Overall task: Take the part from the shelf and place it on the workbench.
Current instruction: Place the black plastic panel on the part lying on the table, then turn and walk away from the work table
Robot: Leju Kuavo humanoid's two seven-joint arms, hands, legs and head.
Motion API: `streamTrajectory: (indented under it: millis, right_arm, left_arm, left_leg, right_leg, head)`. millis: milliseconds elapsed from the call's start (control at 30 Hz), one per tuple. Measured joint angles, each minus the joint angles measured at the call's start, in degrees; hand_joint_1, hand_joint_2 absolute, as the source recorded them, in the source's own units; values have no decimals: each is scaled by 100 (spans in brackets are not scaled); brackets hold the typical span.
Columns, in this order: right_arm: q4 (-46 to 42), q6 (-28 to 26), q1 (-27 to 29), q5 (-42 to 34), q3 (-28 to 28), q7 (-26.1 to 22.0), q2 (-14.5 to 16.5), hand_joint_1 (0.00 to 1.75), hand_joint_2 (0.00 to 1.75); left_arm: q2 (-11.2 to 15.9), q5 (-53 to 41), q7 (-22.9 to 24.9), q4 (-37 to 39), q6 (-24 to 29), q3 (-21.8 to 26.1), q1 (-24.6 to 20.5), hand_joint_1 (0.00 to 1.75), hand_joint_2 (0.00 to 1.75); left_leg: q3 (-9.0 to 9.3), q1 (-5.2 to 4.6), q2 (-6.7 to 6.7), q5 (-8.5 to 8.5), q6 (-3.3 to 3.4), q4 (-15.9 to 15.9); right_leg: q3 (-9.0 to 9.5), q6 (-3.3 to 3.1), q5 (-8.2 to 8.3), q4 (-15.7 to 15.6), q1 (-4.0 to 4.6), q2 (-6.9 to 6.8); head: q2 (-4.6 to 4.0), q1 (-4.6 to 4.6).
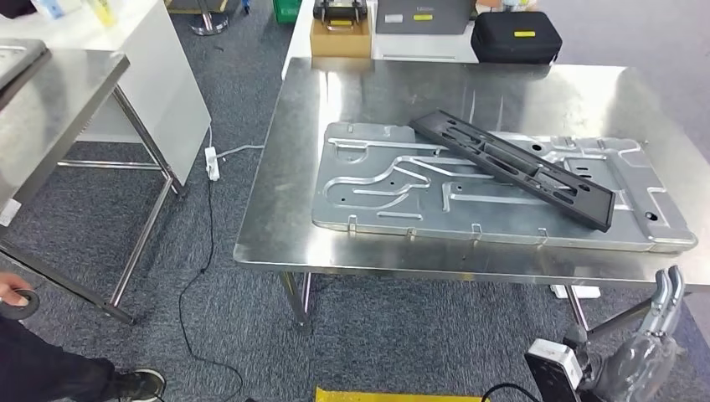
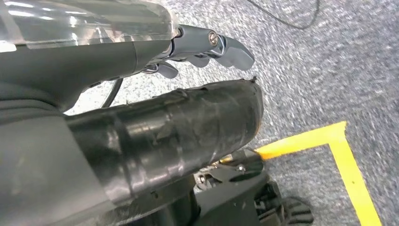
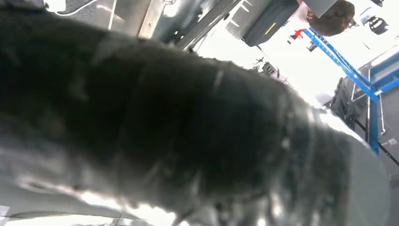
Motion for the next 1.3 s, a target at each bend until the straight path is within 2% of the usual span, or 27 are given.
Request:
streamTrajectory:
  millis: [33, 100, 133, 167, 200, 233, 300, 333, 400, 467, 500, 567, 633, 667, 700, 733, 800, 867, 900, 1000, 1033, 1067, 1133, 1167, 1200, 1233, 1300]
  right_arm:
    - [12, 2, 15, -13, 0, 1, 1, 0, 0]
    - [49, 6, 43, -50, 0, 11, 1, 0, 0]
    - [70, 14, 57, -68, 0, 20, 1, 0, 0]
    - [93, 26, 71, -89, 0, 34, 1, 0, 0]
    - [121, 48, 81, -109, 0, 45, 1, 0, 0]
    - [156, 80, 85, -127, -5, 57, 1, 0, 0]
    - [261, 183, 70, -159, -50, 84, 6, 0, 0]
    - [334, 245, 57, -173, -96, 93, 13, 0, 0]
    - [539, 399, 29, -216, -251, 114, 43, 0, 0]
    - [865, 594, -29, -254, -475, 137, 95, 0, 0]
    - [1114, 706, -97, -262, -621, 124, 130, 0, 0]
    - [1683, 879, -251, -271, -952, 8, 204, 0, 0]
    - [2185, 949, -350, -286, -1289, -139, 264, 0, 0]
    - [2370, 969, -378, -282, -1423, -169, 293, 0, 0]
    - [2528, 997, -416, -256, -1533, -155, 319, 0, 0]
    - [2696, 1031, -472, -212, -1632, -121, 342, 0, 0]
    - [3255, 1071, -664, -74, -1893, -92, 370, 0, 0]
    - [4158, 1002, -922, 67, -2267, -251, 364, 0, 0]
    - [4652, 937, -1052, 133, -2456, -357, 350, 0, 0]
    - [6167, 787, -1370, 321, -2921, -458, 261, 0, 0]
    - [6625, 779, -1434, 375, -3036, -411, 231, 0, 0]
    - [7032, 788, -1481, 418, -3133, -347, 209, 0, 0]
    - [7694, 818, -1548, 475, -3284, -216, 192, 0, 0]
    - [7946, 840, -1567, 495, -3337, -160, 191, 0, 0]
    - [8154, 873, -1579, 517, -3375, -98, 191, 0, 0]
    - [8334, 917, -1589, 542, -3405, -25, 191, 0, 0]
    - [8625, 1040, -1615, 602, -3451, 181, 193, 0, 0]
  left_arm:
    - [2, 0, -1, 0, 1, 1, -2, 0, 0]
    - [5, -1, -2, 0, 2, 2, -6, 0, 0]
    - [7, -1, -1, 0, 2, 3, -5, 0, 0]
    - [7, -1, 1, 0, 2, 3, -2, 0, 0]
    - [8, -1, 3, 0, 2, 4, 0, 0, 0]
    - [8, -1, 4, 0, 2, 4, 0, 0, 0]
    - [8, -1, 5, 0, 2, 5, -1, 0, 0]
    - [7, -1, 6, 0, 2, 5, 0, 0, 0]
    - [4, 1, 9, 0, 1, 12, -1, 0, 0]
    - [2, 2, 17, 0, 0, 28, 4, 0, 0]
    - [1, 2, 23, 0, 0, 39, 8, 0, 0]
    - [2, 2, 35, 0, -2, 60, 14, 0, 0]
    - [2, 2, 40, 0, -4, 75, 17, 0, 0]
    - [2, 2, 42, 0, -4, 81, 20, 0, 0]
    - [2, 2, 46, 0, -4, 86, 22, 0, 0]
    - [3, 2, 50, 0, -2, 90, 23, 0, 0]
    - [4, 1, 66, 0, 4, 94, 13, 0, 0]
    - [4, -2, 79, 0, 14, 96, -3, 0, 0]
    - [4, -4, 84, 0, 19, 96, -7, 0, 0]
    - [-4, -17, 97, 1, 36, 98, -3, 0, 0]
    - [-9, -24, 101, 1, 44, 98, -5, 0, 0]
    - [-14, -32, 105, 1, 51, 98, -9, 0, 0]
    - [-16, -47, 109, 0, 64, 98, -13, 0, 0]
    - [-16, -54, 111, 0, 67, 98, -11, 0, 0]
    - [-16, -59, 114, 0, 71, 98, -9, 0, 0]
    - [-16, -66, 118, 0, 75, 98, -8, 0, 0]
    - [-16, -81, 129, 0, 84, 98, -11, 0, 0]
  left_leg:
    - [-51, 8, 16, 62, 53, -19]
    - [-187, -4, 37, 170, 116, -11]
    - [-260, -13, 42, 222, 124, 2]
    - [-337, -21, 46, 272, 121, 19]
    - [-412, -25, 48, 317, 112, 43]
    - [-491, -26, 48, 353, 98, 73]
    - [-620, -31, 45, 409, 60, 149]
    - [-666, -37, 43, 432, 34, 182]
    - [-717, -41, 40, 492, -34, 216]
    - [-740, -28, 36, 549, -111, 218]
    - [-776, -20, 29, 482, -146, 268]
    - [-920, -2, 14, 61, -199, 645]
    - [-1104, 12, 9, -465, -236, 1340]
    - [-1139, 16, 10, -575, -250, 1624]
    - [-1097, 18, 10, -557, -256, 1757]
    - [-958, 19, 10, -430, -255, 1683]
    - [-404, 15, 8, -152, -223, 968]
    - [81, -9, 1, -115, -170, 204]
    - [168, -24, -1, -152, -143, 27]
    - [116, -17, 16, -46, -27, -59]
    - [73, -7, 27, 18, 28, -79]
    - [13, 1, 38, 87, 73, -94]
    - [-136, -15, 46, 194, 120, -75]
    - [-218, -23, 49, 247, 118, -54]
    - [-302, -28, 52, 295, 109, -25]
    - [-390, -28, 54, 337, 95, 13]
    - [-561, -19, 57, 392, 53, 121]
  right_leg:
    - [-68, 20, -198, 177, -6, 13]
    - [-268, 48, -756, 848, -24, 31]
    - [-344, 63, -932, 1195, -31, 34]
    - [-360, 76, -985, 1432, -37, 36]
    - [-285, 82, -912, 1478, -43, 36]
    - [-94, 80, -764, 1292, -48, 36]
    - [491, 52, -570, 497, -39, 38]
    - [729, 29, -561, 137, -27, 42]
    - [889, -33, -613, -188, 13, 50]
    - [824, -119, -543, -218, 14, 46]
    - [778, -172, -484, -237, 6, 42]
    - [650, -259, -354, -273, -16, 25]
    - [492, -289, -234, -265, 1, 4]
    - [407, -287, -178, -256, 8, -6]
    - [322, -282, -124, -242, 12, -13]
    - [247, -275, -75, -224, 13, -14]
    - [116, -245, 13, -172, 14, -4]
    - [38, -185, 95, -134, 25, -1]
    - [23, -151, 137, -133, 28, -5]
    - [-2, -48, 180, -118, 26, 6]
    - [-40, -20, 43, -18, 20, 21]
    - [-109, 3, -205, 198, 14, 36]
    - [-279, 43, -783, 872, -2, 49]
    - [-331, 61, -940, 1202, -10, 50]
    - [-316, 76, -948, 1397, -19, 50]
    - [-217, 87, -840, 1415, -33, 50]
    - [258, 97, -566, 874, -65, 49]
  head:
    - [0, 2]
    - [0, 5]
    - [0, 4]
    - [0, 3]
    - [0, 3]
    - [0, 3]
    - [0, 3]
    - [0, 0]
    - [0, 0]
    - [0, 4]
    - [0, 1]
    - [0, -5]
    - [0, -10]
    - [0, -10]
    - [0, -10]
    - [0, -10]
    - [0, -11]
    - [-1, -8]
    - [-1, -6]
    - [0, -1]
    - [0, 1]
    - [0, 3]
    - [0, 5]
    - [0, 4]
    - [0, 3]
    - [0, 3]
    - [0, 3]
